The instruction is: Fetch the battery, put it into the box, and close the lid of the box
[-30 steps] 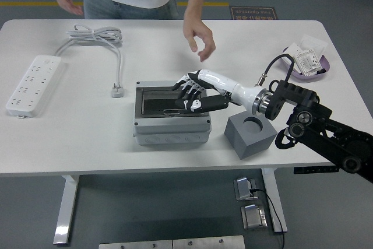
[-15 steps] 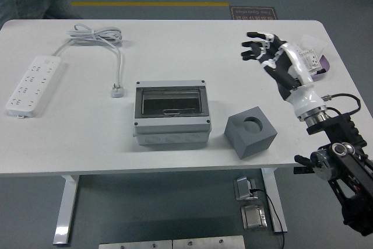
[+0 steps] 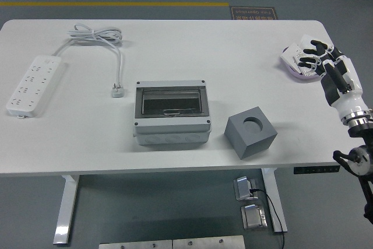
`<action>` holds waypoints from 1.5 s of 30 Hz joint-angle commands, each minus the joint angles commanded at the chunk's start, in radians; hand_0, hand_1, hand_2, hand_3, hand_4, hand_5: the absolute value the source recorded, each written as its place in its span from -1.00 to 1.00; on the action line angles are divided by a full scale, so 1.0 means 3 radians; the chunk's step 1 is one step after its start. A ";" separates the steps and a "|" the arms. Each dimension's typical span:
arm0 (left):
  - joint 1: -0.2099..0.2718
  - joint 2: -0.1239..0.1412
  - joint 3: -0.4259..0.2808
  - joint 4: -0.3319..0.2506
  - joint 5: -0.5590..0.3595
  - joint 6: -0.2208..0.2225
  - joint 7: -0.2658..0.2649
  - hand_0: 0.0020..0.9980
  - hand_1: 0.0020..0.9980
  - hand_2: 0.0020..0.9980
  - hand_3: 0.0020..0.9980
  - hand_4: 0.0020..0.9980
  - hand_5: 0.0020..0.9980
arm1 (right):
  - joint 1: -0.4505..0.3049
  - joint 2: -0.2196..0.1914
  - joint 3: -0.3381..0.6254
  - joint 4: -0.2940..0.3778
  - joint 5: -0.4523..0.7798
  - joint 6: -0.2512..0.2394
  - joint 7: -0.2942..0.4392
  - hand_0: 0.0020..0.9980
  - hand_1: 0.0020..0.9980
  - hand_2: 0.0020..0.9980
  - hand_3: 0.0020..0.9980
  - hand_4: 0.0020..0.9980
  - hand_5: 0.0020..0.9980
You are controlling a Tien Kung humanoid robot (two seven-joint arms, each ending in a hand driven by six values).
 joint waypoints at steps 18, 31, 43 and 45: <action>0.0025 -0.0020 -0.0070 0.0000 0.0030 -0.0003 -0.0008 0.29 0.42 0.33 0.37 0.39 -0.61 | -0.0097 0.0006 0.0067 0.0264 0.0013 0.0021 -0.0059 0.39 0.33 0.33 0.36 0.73 0.60; 0.0042 -0.0035 -0.0095 -0.0001 0.0045 -0.0017 -0.0003 0.29 0.42 0.33 0.37 0.39 -0.60 | -0.0075 0.0146 0.0381 0.0969 -0.0779 -0.0261 -0.0766 0.39 0.32 0.33 0.35 0.74 0.62; 0.0007 0.0003 -0.0022 -0.0009 -0.0060 -0.0007 -0.0018 0.29 0.42 0.33 0.37 0.39 -0.61 | 0.0033 0.0162 0.0422 0.1116 -0.2331 -0.0865 -0.0940 0.37 0.31 0.33 0.29 0.55 0.47; -0.0003 0.0010 -0.0014 -0.0010 -0.0072 -0.0006 -0.0020 0.29 0.42 0.33 0.37 0.39 -0.61 | 0.0063 0.0162 0.0404 0.1006 -0.2571 -0.1062 -0.0821 0.35 0.29 0.33 0.29 0.38 0.32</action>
